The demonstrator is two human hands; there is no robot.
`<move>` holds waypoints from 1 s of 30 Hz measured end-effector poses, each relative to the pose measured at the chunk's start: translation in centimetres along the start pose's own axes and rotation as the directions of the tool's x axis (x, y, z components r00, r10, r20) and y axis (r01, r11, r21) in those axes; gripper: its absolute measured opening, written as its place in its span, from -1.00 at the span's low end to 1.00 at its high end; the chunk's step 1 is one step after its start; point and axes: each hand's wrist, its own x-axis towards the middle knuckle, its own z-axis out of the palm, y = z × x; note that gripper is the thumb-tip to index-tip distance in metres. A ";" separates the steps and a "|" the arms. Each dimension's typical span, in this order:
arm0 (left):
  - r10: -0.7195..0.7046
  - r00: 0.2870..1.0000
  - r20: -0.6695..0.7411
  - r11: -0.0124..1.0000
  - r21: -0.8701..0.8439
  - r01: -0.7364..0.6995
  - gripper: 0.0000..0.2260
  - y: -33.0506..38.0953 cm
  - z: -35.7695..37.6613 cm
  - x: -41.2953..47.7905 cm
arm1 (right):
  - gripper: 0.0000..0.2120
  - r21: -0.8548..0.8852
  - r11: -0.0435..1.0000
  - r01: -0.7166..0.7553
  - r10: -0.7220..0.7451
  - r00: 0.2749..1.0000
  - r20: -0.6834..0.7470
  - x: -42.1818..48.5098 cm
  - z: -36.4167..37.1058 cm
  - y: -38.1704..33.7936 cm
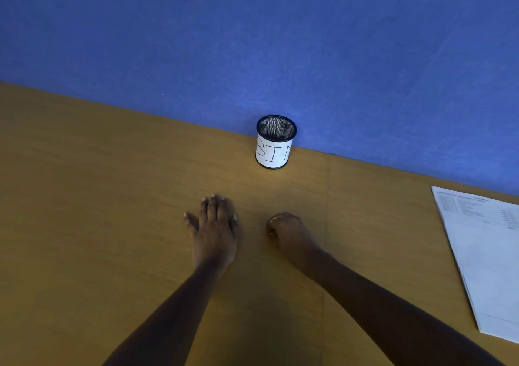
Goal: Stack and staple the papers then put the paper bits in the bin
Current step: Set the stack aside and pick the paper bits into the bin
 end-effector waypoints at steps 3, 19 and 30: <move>0.001 1.000 -0.008 1.000 -0.008 -0.001 -0.26 0.0 0.0 0.0 | -0.81 0.315 0.934 -0.167 0.205 0.974 -0.092 0.5 0.3 0.4; -0.001 1.000 -0.009 1.000 0.001 0.001 -0.28 -0.1 0.2 0.1 | -0.95 1.000 -0.002 -0.016 0.525 0.851 0.015 7.6 -10.6 1.7; -0.007 1.000 -0.012 1.000 0.021 0.007 -0.29 -0.1 0.4 0.1 | -0.80 0.661 0.726 -0.190 0.530 0.767 -0.362 13.3 -13.0 2.4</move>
